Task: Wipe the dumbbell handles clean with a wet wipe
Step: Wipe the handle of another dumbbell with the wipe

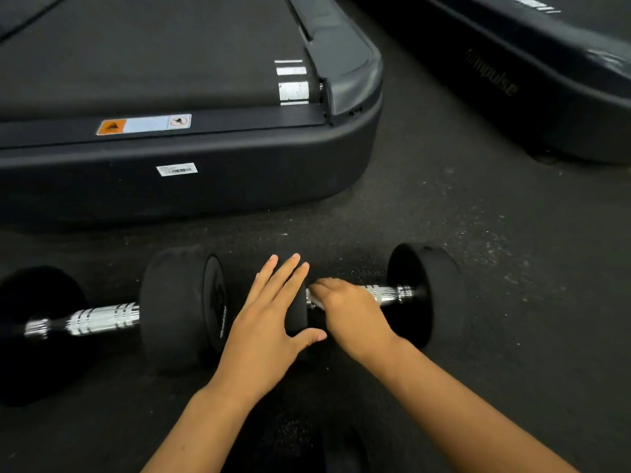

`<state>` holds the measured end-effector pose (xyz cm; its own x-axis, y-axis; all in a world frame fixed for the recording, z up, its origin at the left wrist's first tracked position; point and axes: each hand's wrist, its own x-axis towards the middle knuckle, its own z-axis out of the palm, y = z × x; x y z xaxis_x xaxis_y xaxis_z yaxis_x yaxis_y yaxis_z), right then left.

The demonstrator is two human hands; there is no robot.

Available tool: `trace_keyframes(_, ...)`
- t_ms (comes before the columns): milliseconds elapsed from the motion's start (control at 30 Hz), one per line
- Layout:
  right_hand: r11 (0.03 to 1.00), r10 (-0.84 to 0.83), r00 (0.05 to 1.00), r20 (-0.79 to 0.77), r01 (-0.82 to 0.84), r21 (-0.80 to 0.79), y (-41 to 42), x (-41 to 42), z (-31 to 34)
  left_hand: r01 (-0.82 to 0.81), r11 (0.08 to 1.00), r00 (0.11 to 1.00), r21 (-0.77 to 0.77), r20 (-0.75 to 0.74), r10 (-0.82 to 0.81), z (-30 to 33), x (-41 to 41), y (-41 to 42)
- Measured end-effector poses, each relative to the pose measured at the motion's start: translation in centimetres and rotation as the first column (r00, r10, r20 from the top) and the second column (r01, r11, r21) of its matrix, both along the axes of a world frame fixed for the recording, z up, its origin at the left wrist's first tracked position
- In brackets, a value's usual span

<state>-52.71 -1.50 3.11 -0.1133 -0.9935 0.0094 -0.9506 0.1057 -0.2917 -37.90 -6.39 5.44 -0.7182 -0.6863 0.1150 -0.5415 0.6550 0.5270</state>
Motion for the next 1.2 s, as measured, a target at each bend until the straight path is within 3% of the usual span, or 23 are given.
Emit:
trace_keyframes(133, 0.999, -0.009, 0.999, 0.046, 0.011, -0.038, 0.5, -0.8, -0.2, 0.013, 1.000, 1.000, 0.004, 0.014, -0.013, 0.3, 0.0, 0.1)
trace_keyframes(333, 0.993, 0.028, 0.998, -0.058, -0.035, -0.117, 0.9, 0.1, -1.8, 0.009, 1.000, 0.999, 0.000, 0.036, -0.009, 0.3, 0.1, 0.2)
trace_keyframes(633, 0.987, 0.010, 0.999, 0.040, -0.004, -0.161, 1.2, -1.3, -0.5, 0.023, 1.000, 0.999, 0.010, 0.022, -0.023, 0.4, 0.1, 0.2)
trace_keyframes(800, 0.991, 0.031, 0.999, 0.015, -0.029, -0.129, 0.9, -0.1, -0.7, 0.013, 1.000, 1.000, 0.014, 0.026, -0.013, 0.3, 0.0, 0.1)
trace_keyframes(933, 0.997, -0.069, 0.997, 0.035, 0.068, 0.018, -0.3, -0.9, 0.5, 0.014, 1.000, 1.000, 0.004, 0.007, -0.014, 0.2, 0.0, 0.2)
trace_keyframes(1067, 1.000, -0.003, 0.997, 0.079, 0.004, -0.009, 0.3, -0.2, 0.2, 0.000, 1.000, 1.000, 0.011, -0.016, 0.000, 0.1, 0.1, 0.2)
trace_keyframes(1200, 0.996, -0.089, 0.995, 0.047, 0.088, 0.017, -0.5, -0.7, 0.8, 0.008, 1.000, 1.000, -0.003, -0.007, -0.008, 0.2, 0.1, 0.5)
